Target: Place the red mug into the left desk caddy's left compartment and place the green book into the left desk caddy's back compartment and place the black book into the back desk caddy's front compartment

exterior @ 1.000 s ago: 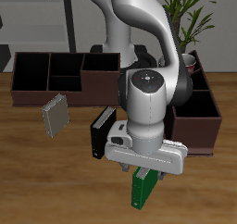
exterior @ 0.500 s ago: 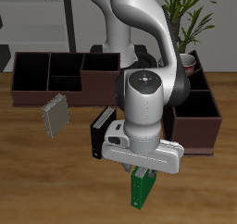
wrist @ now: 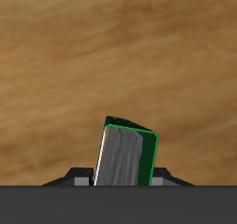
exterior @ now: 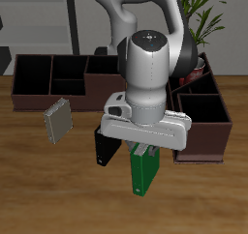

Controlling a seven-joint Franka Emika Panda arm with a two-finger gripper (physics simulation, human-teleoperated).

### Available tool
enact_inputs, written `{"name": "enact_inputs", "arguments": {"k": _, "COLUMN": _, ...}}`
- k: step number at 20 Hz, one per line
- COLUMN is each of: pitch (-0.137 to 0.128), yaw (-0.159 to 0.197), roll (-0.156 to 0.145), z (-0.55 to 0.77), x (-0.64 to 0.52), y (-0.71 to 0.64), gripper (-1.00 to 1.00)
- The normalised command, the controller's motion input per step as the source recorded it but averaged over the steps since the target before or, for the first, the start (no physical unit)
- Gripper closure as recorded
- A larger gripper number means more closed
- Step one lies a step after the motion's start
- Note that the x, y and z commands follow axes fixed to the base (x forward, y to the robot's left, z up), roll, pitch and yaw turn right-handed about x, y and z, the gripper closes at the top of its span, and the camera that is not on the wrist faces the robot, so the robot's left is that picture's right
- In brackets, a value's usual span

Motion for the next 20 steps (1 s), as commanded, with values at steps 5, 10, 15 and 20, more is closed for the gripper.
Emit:
{"name": "enact_inputs", "arguments": {"k": 5, "pitch": -0.036, "yaw": 0.040, "roll": -0.048, "z": 0.89, "x": -0.53, "y": -0.03, "gripper": 1.00}}
{"name": "enact_inputs", "arguments": {"k": 10, "pitch": -0.071, "yaw": 0.036, "roll": 0.003, "z": 0.77, "x": -0.72, "y": 0.20, "gripper": 1.00}}
{"name": "enact_inputs", "arguments": {"k": 15, "pitch": -0.051, "yaw": 0.036, "roll": 0.034, "z": 0.58, "x": -0.93, "y": 0.44, "gripper": 1.00}}
{"name": "enact_inputs", "arguments": {"k": 20, "pitch": -0.065, "yaw": 0.072, "roll": 0.068, "z": 0.42, "x": -1.13, "y": 0.55, "gripper": 1.00}}
